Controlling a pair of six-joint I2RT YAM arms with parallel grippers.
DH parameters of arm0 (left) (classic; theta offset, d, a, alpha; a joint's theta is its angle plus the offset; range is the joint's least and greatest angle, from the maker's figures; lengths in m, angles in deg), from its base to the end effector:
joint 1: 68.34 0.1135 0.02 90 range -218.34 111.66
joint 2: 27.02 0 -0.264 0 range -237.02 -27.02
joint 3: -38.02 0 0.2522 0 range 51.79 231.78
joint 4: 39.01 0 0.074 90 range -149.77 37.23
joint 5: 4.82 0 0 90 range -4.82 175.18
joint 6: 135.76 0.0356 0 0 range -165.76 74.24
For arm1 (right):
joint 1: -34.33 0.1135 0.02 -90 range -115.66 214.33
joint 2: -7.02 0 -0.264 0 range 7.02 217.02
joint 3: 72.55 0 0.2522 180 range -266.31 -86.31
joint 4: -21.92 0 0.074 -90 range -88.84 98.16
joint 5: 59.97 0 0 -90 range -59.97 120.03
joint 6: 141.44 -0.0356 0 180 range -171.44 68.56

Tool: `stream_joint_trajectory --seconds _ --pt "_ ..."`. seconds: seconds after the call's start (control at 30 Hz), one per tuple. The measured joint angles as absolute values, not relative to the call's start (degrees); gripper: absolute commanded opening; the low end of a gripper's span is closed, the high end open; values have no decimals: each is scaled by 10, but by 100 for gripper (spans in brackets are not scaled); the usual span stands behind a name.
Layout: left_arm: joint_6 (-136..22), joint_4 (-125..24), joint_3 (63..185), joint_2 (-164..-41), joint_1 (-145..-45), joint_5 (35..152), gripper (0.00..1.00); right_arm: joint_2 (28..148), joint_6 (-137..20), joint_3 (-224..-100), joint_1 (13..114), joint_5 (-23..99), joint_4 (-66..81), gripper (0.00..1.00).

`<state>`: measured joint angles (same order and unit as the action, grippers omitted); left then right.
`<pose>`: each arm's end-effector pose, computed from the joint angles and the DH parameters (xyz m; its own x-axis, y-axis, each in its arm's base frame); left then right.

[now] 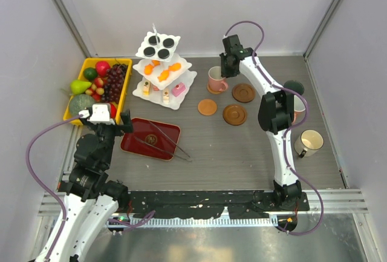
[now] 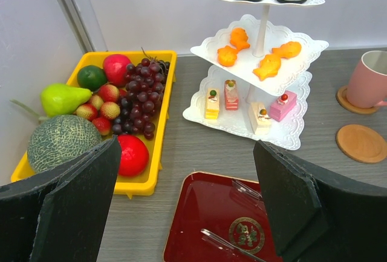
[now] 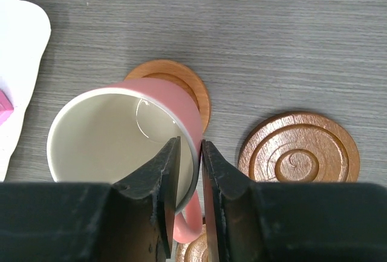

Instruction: Serve the afternoon tea

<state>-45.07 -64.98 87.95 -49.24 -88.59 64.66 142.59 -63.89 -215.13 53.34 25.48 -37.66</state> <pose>0.1039 -0.0250 0.3339 0.0284 0.0015 -0.9996 -0.0049 1.0000 0.0014 0.4977 0.1685 0.2421 -0.7933 -0.0460 -0.6071 -0.1107 0.9914 0.0695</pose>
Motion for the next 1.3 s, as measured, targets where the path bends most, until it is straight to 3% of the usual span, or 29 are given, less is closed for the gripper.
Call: stream_joint_trajectory --seconds 0.2,0.33,0.53,0.6,0.73,1.03,1.3 --pt "-451 -650 879 -491 -886 648 99 1426 -651 -2146 531 265 -360 25" --pt "-451 -650 876 -489 -886 648 99 1426 -658 -2144 529 271 -355 30" --pt "-451 -650 875 -488 -886 648 99 1407 -668 -2119 529 270 -346 48" --pt "-451 -650 875 -486 -886 648 99 1387 -668 -2109 527 267 -347 57" --pt "-451 -650 875 -480 -886 648 99 1312 -663 -2081 517 258 -337 67" --pt "-451 -648 871 -464 -890 648 99 1040 -655 -1847 390 221 -297 69" --pt "-451 -645 867 -460 -905 648 99 954 -679 -1645 297 158 -302 73"
